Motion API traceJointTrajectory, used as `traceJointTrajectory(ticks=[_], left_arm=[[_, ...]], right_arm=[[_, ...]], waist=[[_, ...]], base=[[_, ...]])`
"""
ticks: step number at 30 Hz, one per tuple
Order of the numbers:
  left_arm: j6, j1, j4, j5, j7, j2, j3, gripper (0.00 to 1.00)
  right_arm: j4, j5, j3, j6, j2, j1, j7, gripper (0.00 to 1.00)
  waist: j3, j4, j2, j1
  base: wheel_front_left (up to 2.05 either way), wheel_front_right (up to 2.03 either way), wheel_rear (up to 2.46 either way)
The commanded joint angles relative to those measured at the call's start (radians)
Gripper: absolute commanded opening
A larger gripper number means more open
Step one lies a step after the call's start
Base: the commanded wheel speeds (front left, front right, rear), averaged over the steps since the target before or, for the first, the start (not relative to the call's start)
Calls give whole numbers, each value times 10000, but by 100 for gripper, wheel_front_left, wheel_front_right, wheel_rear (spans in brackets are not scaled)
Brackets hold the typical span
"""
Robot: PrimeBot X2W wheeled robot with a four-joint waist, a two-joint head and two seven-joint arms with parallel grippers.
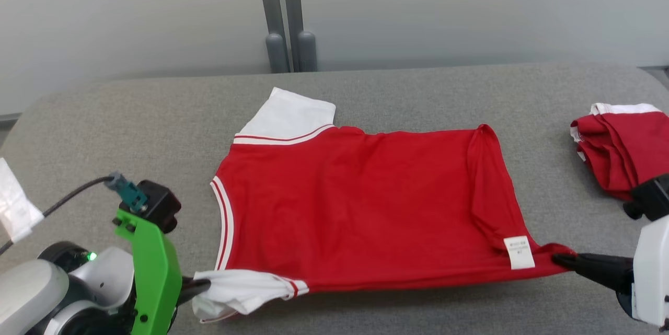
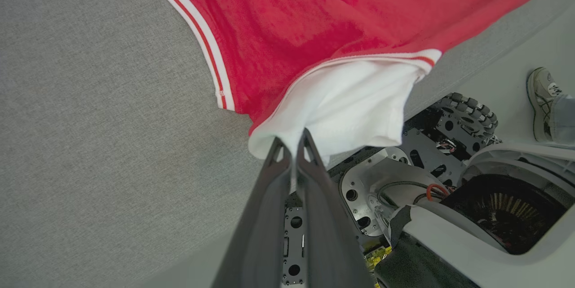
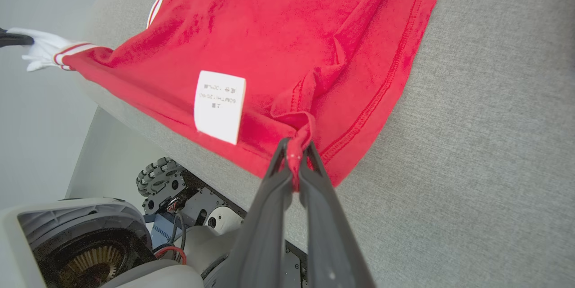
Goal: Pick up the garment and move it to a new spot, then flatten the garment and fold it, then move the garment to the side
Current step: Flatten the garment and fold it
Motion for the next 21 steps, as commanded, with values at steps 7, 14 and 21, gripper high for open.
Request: traceJointTrajectory(ticks=[7, 14, 21], left_arm=[[-530, -1273, 1830, 127, 686, -1326, -90, 0], [-1067, -2300, 3939, 492, 813, -2607, -187, 0], [-1500, -2766, 5631, 600, 358, -3584, -138, 100]], right_arm=[[1212, 685, -454, 1, 870, -565, -187, 0], [2365, 792, -506, 3, 1958, -1282, 182, 0], [3346, 661, -474, 3, 2793, -1727, 168, 100]], waist=[[1288, -141, 0, 1], [1883, -357, 0, 1], [1973, -448, 0, 1]], base=[[0, 0, 0], [0, 0, 0], [0, 0, 0]])
